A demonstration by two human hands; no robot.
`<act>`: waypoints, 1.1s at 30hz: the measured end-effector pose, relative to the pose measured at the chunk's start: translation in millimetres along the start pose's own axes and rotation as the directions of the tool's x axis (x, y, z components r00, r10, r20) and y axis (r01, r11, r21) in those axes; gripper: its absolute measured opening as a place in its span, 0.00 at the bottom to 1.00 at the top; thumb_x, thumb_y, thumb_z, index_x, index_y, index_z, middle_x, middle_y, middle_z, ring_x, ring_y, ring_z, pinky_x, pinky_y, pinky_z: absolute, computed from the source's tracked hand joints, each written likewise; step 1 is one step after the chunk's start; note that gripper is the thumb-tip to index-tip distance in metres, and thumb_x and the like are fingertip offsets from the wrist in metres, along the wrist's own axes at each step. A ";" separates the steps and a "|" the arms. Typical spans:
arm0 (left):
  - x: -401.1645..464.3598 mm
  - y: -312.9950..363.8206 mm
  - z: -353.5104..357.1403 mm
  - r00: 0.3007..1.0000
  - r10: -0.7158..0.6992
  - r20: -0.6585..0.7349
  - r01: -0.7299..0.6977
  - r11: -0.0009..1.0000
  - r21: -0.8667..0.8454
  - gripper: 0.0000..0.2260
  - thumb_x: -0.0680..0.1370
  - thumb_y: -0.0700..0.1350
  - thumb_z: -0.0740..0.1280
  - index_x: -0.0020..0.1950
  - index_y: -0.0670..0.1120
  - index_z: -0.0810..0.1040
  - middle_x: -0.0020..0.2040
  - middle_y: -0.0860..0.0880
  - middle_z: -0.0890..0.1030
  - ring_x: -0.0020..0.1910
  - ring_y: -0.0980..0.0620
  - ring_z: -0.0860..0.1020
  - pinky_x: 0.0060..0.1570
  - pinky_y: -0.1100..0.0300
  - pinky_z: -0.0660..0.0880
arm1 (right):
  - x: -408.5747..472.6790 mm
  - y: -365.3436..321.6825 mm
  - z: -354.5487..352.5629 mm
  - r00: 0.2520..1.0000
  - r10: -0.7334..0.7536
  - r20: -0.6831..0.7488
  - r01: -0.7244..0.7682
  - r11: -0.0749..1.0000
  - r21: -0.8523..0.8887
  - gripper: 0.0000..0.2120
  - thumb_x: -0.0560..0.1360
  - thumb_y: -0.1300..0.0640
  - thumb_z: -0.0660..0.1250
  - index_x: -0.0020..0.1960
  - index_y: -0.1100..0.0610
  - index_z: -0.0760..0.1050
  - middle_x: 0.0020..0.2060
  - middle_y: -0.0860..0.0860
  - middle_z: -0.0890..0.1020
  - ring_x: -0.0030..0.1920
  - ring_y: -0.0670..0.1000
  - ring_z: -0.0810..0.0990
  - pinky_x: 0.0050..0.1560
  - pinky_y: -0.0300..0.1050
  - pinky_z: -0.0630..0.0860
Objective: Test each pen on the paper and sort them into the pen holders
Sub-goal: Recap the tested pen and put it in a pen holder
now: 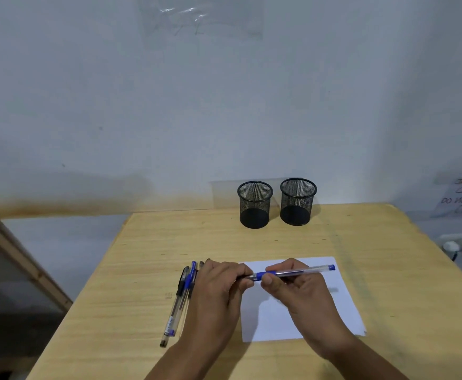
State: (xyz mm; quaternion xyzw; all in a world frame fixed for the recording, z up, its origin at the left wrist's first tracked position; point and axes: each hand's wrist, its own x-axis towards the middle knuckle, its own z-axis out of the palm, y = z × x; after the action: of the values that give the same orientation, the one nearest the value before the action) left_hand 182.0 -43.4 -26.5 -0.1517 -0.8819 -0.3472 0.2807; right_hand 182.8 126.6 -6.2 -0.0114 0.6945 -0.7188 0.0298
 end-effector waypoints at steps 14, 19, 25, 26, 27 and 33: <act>29.6 9.8 21.8 0.947 -0.283 0.152 0.304 0.943 -0.137 0.13 0.74 0.58 0.71 0.57 0.58 0.82 0.49 0.69 0.79 0.55 0.62 0.73 0.52 0.64 0.71 | 39.5 -16.6 -12.7 0.969 0.014 -0.246 0.036 0.980 0.195 0.07 0.73 0.66 0.73 0.49 0.63 0.78 0.38 0.59 0.84 0.37 0.54 0.85 0.42 0.44 0.82; 64.2 -11.3 32.8 0.883 -0.430 0.189 0.461 0.870 -0.176 0.17 0.74 0.53 0.74 0.62 0.55 0.80 0.51 0.62 0.80 0.49 0.65 0.73 0.45 0.71 0.69 | 82.4 -39.0 -40.7 0.961 -0.117 -0.249 0.076 0.983 -0.170 0.09 0.71 0.65 0.74 0.50 0.57 0.81 0.29 0.50 0.81 0.28 0.49 0.79 0.36 0.39 0.78; 114.2 -37.3 60.2 0.821 -0.549 0.159 0.570 0.806 -0.160 0.25 0.70 0.52 0.77 0.65 0.49 0.77 0.56 0.54 0.78 0.55 0.53 0.76 0.53 0.60 0.72 | 138.2 -73.7 -58.4 0.944 -0.282 -0.171 0.107 0.752 -0.650 0.05 0.71 0.59 0.69 0.43 0.52 0.84 0.32 0.46 0.82 0.32 0.41 0.77 0.32 0.29 0.70; 122.2 -41.3 66.1 0.821 -0.549 0.156 0.568 0.814 -0.123 0.28 0.70 0.53 0.77 0.67 0.49 0.75 0.59 0.52 0.78 0.58 0.51 0.76 0.55 0.59 0.72 | 146.0 -78.2 -56.7 0.949 -0.289 -0.127 0.119 0.699 -0.705 0.07 0.72 0.59 0.68 0.44 0.52 0.84 0.34 0.46 0.82 0.33 0.41 0.77 0.32 0.30 0.68; 129.2 -45.3 71.4 0.821 -0.550 0.153 0.566 0.820 -0.090 0.31 0.69 0.54 0.77 0.69 0.48 0.73 0.61 0.50 0.77 0.61 0.49 0.75 0.57 0.58 0.71 | 153.4 -81.8 -54.2 0.954 -0.289 -0.085 0.131 0.652 -0.747 0.08 0.72 0.60 0.67 0.45 0.53 0.85 0.36 0.47 0.82 0.36 0.43 0.77 0.33 0.32 0.69; 153.7 -57.3 90.1 0.816 -0.564 0.125 0.576 0.810 -0.109 0.35 0.66 0.55 0.79 0.69 0.47 0.71 0.63 0.48 0.78 0.63 0.48 0.75 0.59 0.56 0.73 | 194.6 -89.7 -34.6 0.960 -0.257 0.113 0.219 0.433 -0.874 0.10 0.75 0.59 0.64 0.45 0.57 0.85 0.41 0.53 0.85 0.41 0.52 0.79 0.33 0.39 0.68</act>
State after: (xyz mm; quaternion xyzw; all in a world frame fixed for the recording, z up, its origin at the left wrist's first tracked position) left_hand -2.0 -10.3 -18.6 0.0853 -0.8710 -0.4703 0.1137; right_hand -15.8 152.7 77.4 -0.1095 0.9557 -0.2561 -0.0947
